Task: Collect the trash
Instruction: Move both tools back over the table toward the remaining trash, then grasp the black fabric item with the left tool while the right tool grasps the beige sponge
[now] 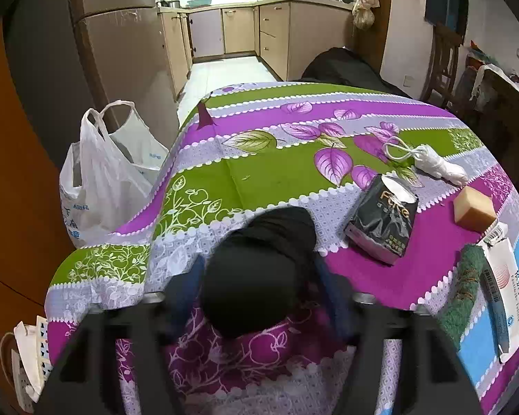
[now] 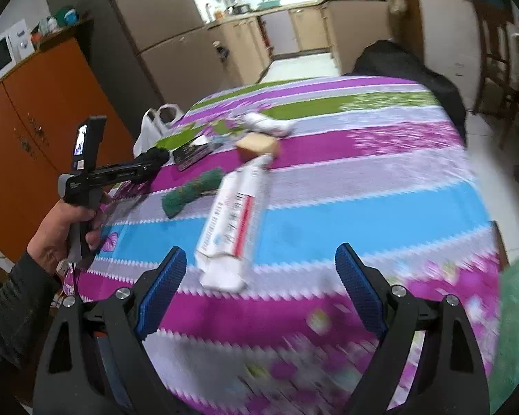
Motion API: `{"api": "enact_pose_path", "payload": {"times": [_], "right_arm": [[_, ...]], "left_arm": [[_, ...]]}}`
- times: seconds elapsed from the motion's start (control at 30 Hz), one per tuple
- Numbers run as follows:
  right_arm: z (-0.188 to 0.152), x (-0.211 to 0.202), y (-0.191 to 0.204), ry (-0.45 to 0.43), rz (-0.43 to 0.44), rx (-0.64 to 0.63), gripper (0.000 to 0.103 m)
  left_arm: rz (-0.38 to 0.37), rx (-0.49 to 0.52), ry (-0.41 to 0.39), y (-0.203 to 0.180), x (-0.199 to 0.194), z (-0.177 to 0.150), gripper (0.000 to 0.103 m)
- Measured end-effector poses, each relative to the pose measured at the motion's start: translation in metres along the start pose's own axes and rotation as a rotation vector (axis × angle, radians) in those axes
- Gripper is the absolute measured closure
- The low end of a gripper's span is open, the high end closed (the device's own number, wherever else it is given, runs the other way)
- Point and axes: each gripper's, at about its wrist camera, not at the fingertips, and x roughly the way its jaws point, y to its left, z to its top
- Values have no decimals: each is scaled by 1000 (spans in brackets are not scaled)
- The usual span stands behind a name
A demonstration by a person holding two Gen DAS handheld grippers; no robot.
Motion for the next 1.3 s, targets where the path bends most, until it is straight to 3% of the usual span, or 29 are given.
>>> {"api": "enact_pose_path", "payload": {"times": [0.27, 0.4, 0.63, 0.9, 0.93, 1.0, 1.1, 1.3], "right_arm": [[24, 56, 33, 54, -21, -63, 22], [42, 64, 35, 32, -53, -85, 27], [91, 105, 18, 66, -144, -173, 37], [110, 151, 5, 156, -132, -179, 42], [110, 152, 6, 154, -127, -181, 43], [108, 151, 13, 158, -112, -193, 57], [106, 142, 21, 134, -135, -220, 60], [107, 96, 21, -23, -126, -155, 61]], "left_arm": [[-41, -13, -91, -4, -33, -8, 46], [-68, -28, -127, -5, -50, -5, 46], [-127, -44, -125, -16, -54, -5, 46], [-157, -51, -106, -29, -41, -5, 46], [-158, -50, -108, -31, -41, -5, 46], [-156, -54, -110, -33, -41, -4, 46], [-153, -70, -119, -34, -44, -4, 46], [-147, -109, -151, -33, -63, -6, 46]]}}
